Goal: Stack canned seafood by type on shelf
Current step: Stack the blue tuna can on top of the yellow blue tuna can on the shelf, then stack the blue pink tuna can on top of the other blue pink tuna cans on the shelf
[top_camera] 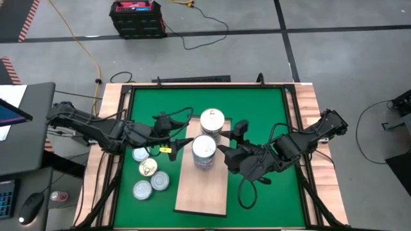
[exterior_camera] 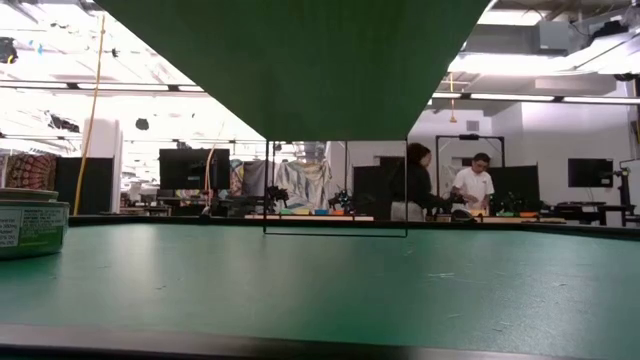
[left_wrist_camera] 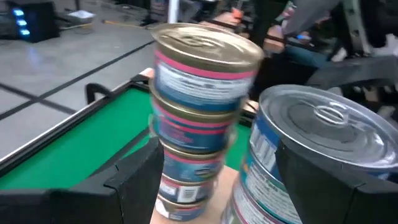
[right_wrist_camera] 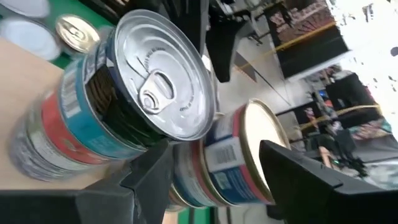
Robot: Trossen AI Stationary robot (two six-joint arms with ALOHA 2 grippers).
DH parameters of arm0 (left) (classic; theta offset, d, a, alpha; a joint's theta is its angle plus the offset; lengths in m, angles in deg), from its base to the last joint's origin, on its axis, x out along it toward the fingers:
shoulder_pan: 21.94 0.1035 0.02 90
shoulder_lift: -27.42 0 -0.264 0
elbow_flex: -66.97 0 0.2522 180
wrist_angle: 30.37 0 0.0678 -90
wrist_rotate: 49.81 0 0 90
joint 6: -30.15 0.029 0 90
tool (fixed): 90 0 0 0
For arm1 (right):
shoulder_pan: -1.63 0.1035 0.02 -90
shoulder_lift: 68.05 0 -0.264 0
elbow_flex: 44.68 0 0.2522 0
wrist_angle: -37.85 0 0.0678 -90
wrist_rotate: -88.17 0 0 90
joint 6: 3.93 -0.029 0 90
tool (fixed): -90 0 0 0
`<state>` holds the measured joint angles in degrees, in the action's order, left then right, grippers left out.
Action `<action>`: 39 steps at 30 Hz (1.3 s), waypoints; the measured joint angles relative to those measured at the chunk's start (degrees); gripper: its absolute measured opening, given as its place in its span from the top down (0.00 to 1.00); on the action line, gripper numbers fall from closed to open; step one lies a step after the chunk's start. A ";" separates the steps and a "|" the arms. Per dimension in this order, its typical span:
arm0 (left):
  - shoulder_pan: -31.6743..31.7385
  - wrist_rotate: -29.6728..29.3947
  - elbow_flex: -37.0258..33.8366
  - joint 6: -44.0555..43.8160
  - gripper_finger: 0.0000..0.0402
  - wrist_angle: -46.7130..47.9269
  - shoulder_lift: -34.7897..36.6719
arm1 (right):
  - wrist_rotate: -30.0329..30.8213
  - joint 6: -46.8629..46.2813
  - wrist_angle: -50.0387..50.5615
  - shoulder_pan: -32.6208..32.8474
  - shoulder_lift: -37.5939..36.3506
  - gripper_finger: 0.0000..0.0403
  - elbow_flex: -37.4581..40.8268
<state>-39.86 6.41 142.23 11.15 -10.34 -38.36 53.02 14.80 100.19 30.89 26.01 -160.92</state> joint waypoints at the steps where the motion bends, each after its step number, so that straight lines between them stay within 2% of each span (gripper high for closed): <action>1: 0.00 0.90 0.00 0.60 0.26 0.05 0.00 | -0.76 0.12 -0.40 -0.14 0.00 0.31 0.00; 8: -0.02 0.65 0.00 4.04 0.26 1.78 1.81 | -0.55 1.43 -2.61 -0.08 0.00 0.31 0.00; 12: -0.12 -4.17 2.94 4.34 0.26 11.84 5.57 | 6.64 4.82 -2.65 2.23 0.11 0.31 -2.03; 14: -0.43 -4.48 5.29 2.68 0.26 19.75 7.94 | 10.84 6.71 -2.59 4.07 0.05 0.31 -4.34; 16: -0.63 0.17 7.94 -1.73 0.26 29.67 10.20 | 11.14 6.89 -2.14 6.04 -0.53 0.31 -6.83; 19: 1.16 12.28 10.50 -13.05 0.26 48.72 12.19 | 7.60 3.43 -0.82 7.77 -0.87 0.31 -10.51; 21: 2.87 18.38 10.26 -17.70 0.26 59.15 13.01 | 5.48 -1.15 0.88 8.26 -0.92 0.31 -13.10; 23: 4.20 23.11 8.11 -18.57 0.27 65.24 13.84 | 3.63 -6.34 0.76 8.05 -1.17 0.31 -15.39; 27: 7.42 35.85 -1.05 -16.21 0.32 63.22 16.10 | -1.75 -13.93 1.94 7.34 -3.42 0.31 -16.65; 29: 8.52 42.77 -6.77 -15.06 0.35 59.83 16.40 | -6.32 -19.89 6.95 6.93 -4.29 0.31 -16.65; 31: 9.04 46.74 -12.15 -14.30 0.38 56.45 16.25 | -9.59 -27.38 13.74 6.60 -4.86 0.31 -16.13; 35: 11.06 49.59 -20.03 -13.23 0.42 49.96 15.02 | -11.63 -37.40 19.78 7.57 -5.31 0.31 -14.43; 39: 13.32 49.33 -22.45 -10.80 0.46 48.05 11.53 | -11.78 -38.67 19.71 9.77 -4.96 0.31 -14.32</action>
<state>-26.53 55.74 119.78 0.35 37.71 -26.84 41.25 -23.87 119.91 40.66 21.06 -175.24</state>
